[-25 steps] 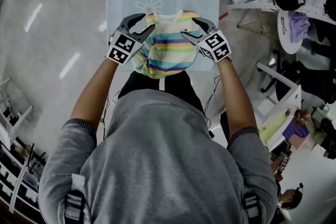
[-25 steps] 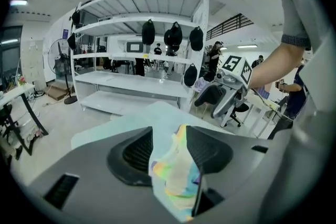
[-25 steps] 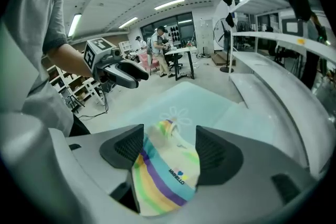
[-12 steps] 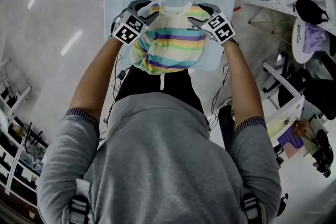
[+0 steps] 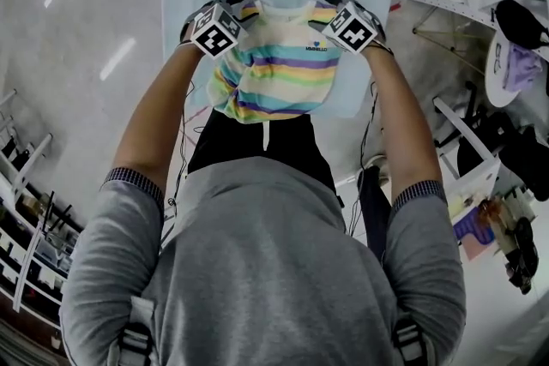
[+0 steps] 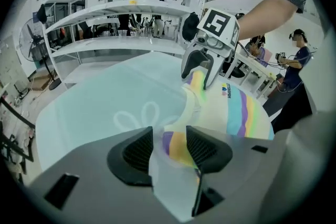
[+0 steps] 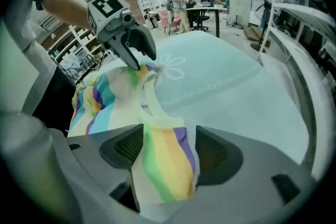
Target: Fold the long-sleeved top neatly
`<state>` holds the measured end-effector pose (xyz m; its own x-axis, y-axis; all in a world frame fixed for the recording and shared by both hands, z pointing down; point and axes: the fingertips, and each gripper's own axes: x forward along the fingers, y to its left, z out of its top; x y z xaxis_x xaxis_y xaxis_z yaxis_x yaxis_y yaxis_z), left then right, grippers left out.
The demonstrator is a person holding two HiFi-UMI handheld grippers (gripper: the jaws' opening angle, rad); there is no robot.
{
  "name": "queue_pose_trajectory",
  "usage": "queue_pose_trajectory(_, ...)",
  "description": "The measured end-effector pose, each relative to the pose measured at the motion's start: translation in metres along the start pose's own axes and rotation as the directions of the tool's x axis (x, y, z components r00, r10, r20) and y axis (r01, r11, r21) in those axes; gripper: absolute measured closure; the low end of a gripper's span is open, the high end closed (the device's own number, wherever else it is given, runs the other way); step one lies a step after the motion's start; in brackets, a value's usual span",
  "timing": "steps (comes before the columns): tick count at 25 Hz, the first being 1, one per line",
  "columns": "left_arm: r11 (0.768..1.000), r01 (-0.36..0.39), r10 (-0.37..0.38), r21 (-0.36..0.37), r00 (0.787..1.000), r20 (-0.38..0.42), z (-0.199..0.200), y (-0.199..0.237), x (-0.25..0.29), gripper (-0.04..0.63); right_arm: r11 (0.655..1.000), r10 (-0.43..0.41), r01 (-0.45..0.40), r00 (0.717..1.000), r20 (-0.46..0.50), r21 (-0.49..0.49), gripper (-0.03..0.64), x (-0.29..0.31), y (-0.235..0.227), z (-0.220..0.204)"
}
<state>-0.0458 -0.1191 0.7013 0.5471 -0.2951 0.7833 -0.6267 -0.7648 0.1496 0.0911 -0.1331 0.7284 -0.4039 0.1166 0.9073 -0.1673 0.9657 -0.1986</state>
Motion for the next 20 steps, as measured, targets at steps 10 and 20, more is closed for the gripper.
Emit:
queue_pose_trajectory(10, 0.995, 0.095, -0.097, -0.028, 0.994, -0.058, -0.02, -0.002, 0.017, 0.436, 0.996, 0.059, -0.063, 0.996, -0.07, -0.059, 0.369, 0.014, 0.003, -0.006)
queue_pose_trajectory(20, 0.999, 0.029, -0.029, -0.022, 0.999, 0.022, -0.007, 0.01, 0.0, 0.554, 1.0, 0.023, -0.023, 1.0, 0.008, -0.018, 0.575, -0.014, -0.006, -0.008)
